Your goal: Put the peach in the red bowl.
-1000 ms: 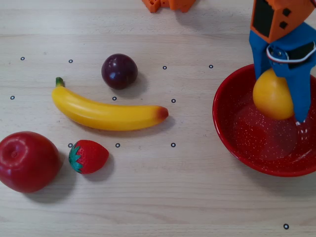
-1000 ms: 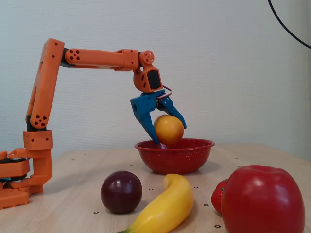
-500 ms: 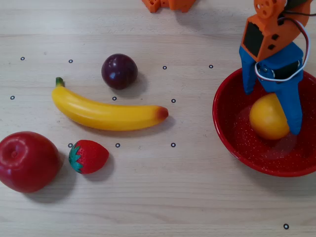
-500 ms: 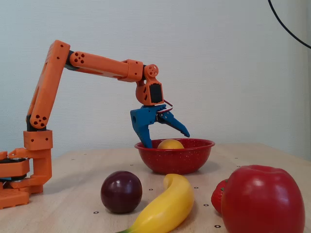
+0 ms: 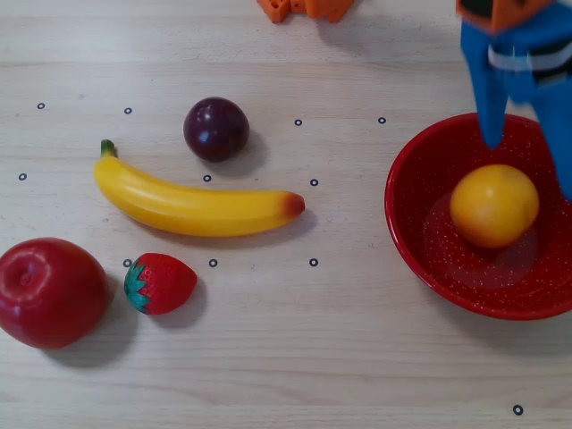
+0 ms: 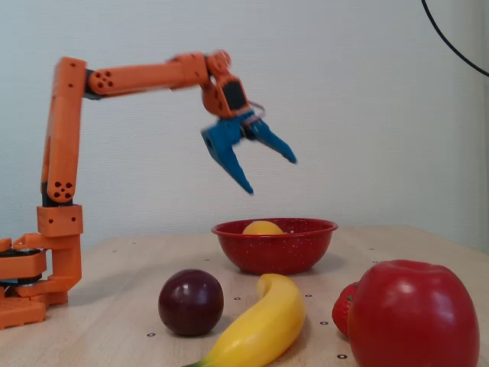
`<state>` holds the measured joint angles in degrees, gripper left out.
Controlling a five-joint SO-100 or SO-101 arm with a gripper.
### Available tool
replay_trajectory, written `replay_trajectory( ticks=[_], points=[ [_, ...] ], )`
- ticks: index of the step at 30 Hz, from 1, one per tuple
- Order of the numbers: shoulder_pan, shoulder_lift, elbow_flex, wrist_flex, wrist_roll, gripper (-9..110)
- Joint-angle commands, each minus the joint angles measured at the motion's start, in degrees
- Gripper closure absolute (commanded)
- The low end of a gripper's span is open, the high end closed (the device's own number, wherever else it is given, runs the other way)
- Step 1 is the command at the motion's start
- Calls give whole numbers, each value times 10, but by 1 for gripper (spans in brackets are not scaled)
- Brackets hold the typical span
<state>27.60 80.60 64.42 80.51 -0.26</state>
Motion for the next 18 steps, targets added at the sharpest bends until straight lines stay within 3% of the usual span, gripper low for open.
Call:
replay_trajectory(
  ticks=[1,10,18],
  points=[
    [-27,94,-33,17,-23,76],
    [-76,265,61,55,-38,101],
    [-128,470,286,29,-12,101]
  ],
)
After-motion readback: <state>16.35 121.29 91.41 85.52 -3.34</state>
